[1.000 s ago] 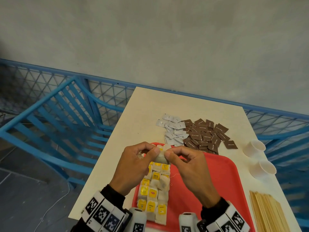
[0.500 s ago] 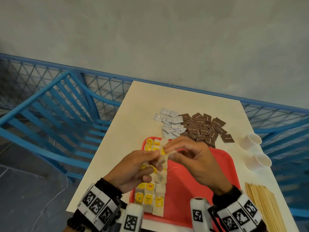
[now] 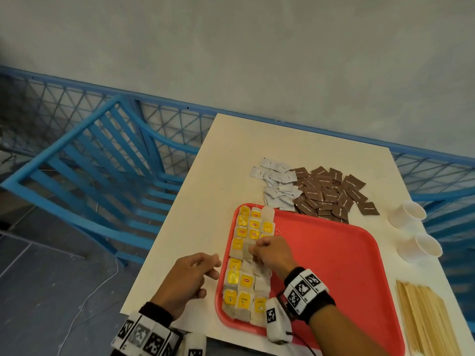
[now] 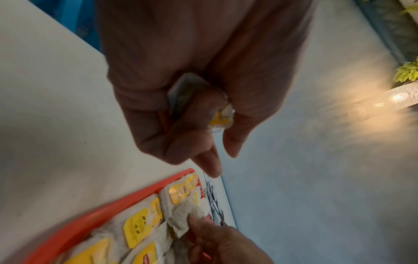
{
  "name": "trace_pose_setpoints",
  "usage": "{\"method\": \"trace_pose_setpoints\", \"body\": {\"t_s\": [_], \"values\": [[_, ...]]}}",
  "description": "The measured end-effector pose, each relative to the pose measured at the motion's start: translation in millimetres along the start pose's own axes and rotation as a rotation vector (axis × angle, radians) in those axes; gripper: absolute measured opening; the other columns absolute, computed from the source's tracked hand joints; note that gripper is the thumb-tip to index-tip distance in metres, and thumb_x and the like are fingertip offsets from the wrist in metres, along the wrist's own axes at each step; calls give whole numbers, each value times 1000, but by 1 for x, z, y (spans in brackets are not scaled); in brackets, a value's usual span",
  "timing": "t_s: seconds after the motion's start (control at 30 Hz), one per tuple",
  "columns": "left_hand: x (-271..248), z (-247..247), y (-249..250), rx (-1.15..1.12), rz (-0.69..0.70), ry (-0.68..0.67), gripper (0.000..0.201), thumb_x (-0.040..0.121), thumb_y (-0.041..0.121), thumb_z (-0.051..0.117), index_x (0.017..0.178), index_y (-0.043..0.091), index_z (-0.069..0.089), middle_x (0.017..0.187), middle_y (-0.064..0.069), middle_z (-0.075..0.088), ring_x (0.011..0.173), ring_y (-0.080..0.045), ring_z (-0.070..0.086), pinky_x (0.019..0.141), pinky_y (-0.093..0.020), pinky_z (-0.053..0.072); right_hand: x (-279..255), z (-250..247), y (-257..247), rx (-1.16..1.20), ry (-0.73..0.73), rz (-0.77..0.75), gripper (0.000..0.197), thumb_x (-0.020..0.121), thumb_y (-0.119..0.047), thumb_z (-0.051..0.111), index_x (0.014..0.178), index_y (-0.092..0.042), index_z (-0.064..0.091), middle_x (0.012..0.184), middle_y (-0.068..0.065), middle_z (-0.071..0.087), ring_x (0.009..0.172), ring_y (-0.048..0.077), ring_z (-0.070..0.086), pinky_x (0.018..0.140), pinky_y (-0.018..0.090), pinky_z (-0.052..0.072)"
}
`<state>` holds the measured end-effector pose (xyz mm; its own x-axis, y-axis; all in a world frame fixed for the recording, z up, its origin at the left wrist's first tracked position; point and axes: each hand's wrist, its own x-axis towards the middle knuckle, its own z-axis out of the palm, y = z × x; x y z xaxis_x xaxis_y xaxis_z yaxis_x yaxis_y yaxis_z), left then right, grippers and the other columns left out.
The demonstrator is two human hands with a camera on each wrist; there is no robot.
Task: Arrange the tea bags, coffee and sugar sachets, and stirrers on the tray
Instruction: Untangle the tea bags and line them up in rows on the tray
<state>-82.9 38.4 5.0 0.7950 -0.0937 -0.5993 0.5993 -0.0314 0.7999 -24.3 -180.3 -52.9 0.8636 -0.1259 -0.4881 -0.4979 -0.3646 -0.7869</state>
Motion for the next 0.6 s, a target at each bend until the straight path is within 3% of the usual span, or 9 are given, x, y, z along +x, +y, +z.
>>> {"method": "trace_pose_setpoints", "body": {"t_s": [0.17,0.27,0.33,0.43,0.5,0.6], "values": [[2,-1,0,-18,-11,-11,31,94,37,63,97,8,73,74,-3,69,53,-12,34,51,-24,41,0,6,-2,-88,103,-12,25,79,-4,75,65,-12,57,62,0,58,52,9,54,48,19,45],[2,0,1,-34,-7,-12,34,96,40,60,99,8,72,76,-3,69,52,-11,35,51,-24,41,-4,8,-5,-212,237,-107,23,76,-14,72,74,-16,49,75,-2,57,63,14,50,53,26,39],[3,0,2,-72,-9,-4,38,99,41,54,102,7,70,79,-5,69,51,-10,37,52,-25,42,-4,10,-8,-357,220,-170,13,82,-17,65,75,-19,54,79,-3,62,67,15,57,55,31,44],[5,4,7,-203,-38,-6,35,104,26,43,106,1,67,85,-14,67,46,-13,41,53,-29,42,-6,13,-9,-594,75,-210,15,88,-13,54,80,-13,67,87,2,67,79,21,64,68,39,56],[3,10,14,-295,-46,-35,30,99,10,40,109,-4,65,84,-17,65,47,-16,44,54,-30,43,-11,9,-12,-574,60,-243,17,88,-12,55,82,-8,69,87,4,70,81,23,64,71,40,55],[-2,17,26,-327,-36,-113,36,86,-8,35,111,-6,61,88,-19,64,61,-23,53,60,-35,49,-25,-9,-25,-480,96,-342,13,90,-20,61,81,-15,71,73,-8,66,71,10,58,64,25,45]]}}
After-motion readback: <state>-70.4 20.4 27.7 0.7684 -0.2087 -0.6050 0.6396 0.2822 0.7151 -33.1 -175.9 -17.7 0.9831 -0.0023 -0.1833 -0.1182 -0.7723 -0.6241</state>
